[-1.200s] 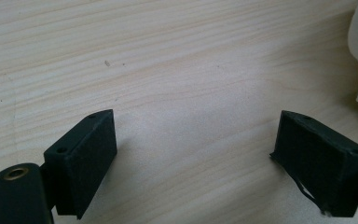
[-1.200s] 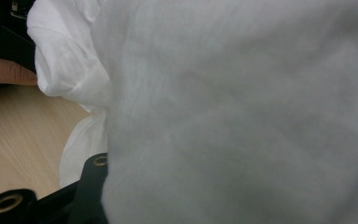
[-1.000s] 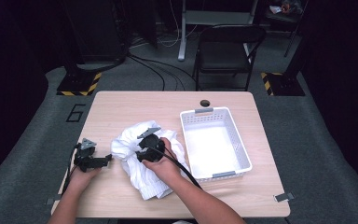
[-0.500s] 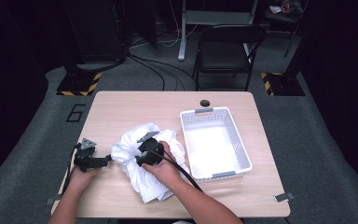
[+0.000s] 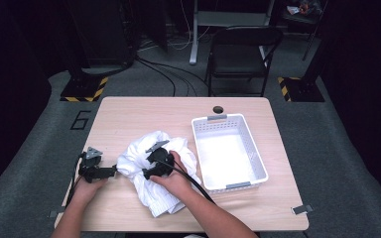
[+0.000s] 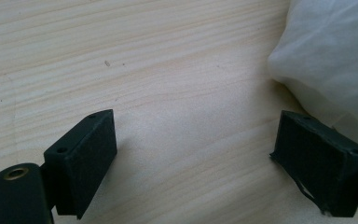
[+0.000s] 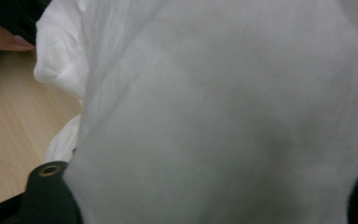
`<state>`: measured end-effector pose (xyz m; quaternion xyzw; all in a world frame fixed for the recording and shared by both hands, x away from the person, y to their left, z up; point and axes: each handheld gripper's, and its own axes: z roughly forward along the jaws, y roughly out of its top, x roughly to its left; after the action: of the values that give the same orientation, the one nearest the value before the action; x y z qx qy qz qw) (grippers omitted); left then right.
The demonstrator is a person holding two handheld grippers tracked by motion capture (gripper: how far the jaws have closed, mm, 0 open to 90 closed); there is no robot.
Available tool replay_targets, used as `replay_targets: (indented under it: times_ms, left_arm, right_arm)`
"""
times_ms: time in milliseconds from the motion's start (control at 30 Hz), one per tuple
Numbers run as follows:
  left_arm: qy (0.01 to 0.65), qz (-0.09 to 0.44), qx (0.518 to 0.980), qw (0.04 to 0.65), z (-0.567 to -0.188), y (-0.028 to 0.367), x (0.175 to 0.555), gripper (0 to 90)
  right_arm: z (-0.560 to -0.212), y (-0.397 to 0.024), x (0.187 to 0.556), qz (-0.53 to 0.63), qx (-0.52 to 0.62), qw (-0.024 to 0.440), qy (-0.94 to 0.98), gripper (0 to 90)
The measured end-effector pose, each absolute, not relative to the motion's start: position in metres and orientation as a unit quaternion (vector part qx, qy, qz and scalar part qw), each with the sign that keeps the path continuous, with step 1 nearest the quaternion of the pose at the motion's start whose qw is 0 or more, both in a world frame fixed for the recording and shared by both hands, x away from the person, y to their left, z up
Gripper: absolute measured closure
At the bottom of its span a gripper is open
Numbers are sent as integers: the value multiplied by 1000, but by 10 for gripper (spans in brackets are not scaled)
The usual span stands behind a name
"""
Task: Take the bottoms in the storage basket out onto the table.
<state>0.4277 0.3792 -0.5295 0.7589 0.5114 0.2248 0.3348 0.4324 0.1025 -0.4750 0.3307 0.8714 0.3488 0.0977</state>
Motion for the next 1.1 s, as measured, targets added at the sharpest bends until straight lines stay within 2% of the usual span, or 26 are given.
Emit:
replay_targets:
  times_ms: [300, 733, 1100]
  left_arm:
    - [512, 225, 758, 335, -530, 379, 428, 126]
    - [512, 225, 758, 335, -530, 379, 428, 126]
    - [512, 225, 758, 335, -530, 379, 428, 126]
  right_arm:
    - [-472, 102, 432, 346, 335, 85, 872, 144]
    - [-455, 94, 428, 357, 329, 92, 869, 131]
    - [-437, 82, 427, 368, 328, 91, 865, 77]
